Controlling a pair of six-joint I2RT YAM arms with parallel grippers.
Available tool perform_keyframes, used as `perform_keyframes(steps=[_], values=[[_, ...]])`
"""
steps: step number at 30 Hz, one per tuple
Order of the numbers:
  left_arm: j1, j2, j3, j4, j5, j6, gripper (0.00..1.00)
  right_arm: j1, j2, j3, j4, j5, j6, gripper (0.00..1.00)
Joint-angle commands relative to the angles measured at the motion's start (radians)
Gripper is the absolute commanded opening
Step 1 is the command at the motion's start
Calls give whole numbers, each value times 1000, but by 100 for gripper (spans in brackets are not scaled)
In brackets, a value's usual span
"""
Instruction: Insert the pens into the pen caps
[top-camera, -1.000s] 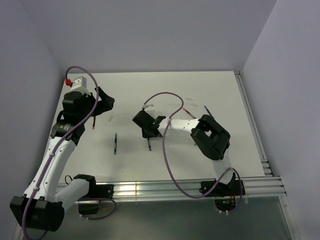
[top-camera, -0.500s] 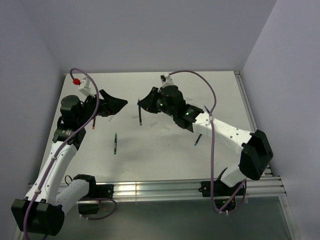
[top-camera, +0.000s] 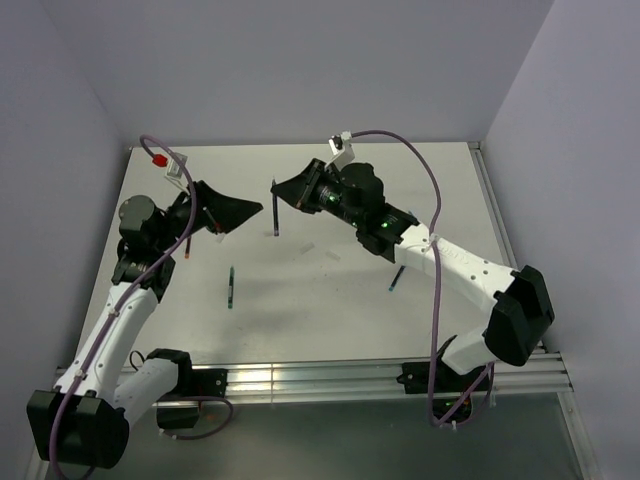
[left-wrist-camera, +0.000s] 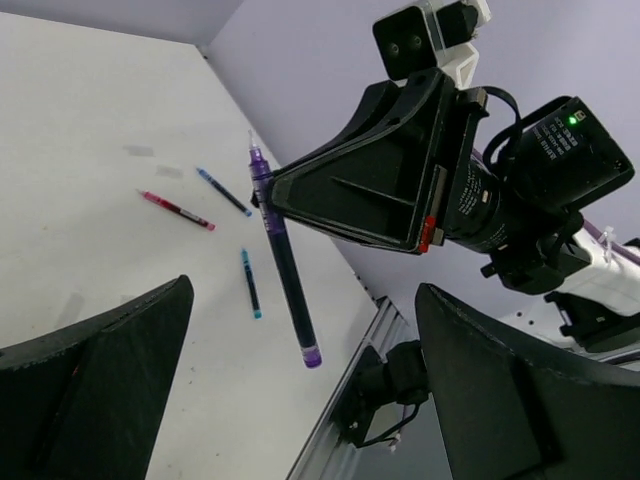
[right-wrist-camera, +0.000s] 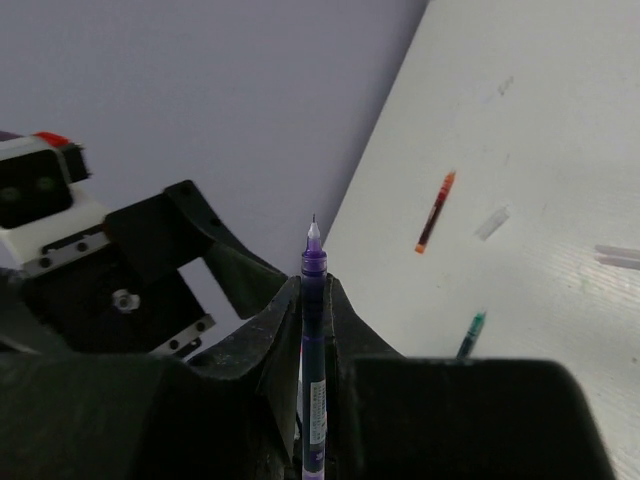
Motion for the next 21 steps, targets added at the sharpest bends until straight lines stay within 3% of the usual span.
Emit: perform_keyframes(steps=[1, 8, 21], values=[[4, 17, -23, 130, 53, -73, 99, 1, -63, 19, 100, -21, 16, 0], [-21, 65, -39, 231, 70, -151, 99, 30, -76, -3, 182, -9, 18, 0], [-76, 117, -37, 340, 96, -233, 74, 58, -36, -1, 254, -7, 13, 0]])
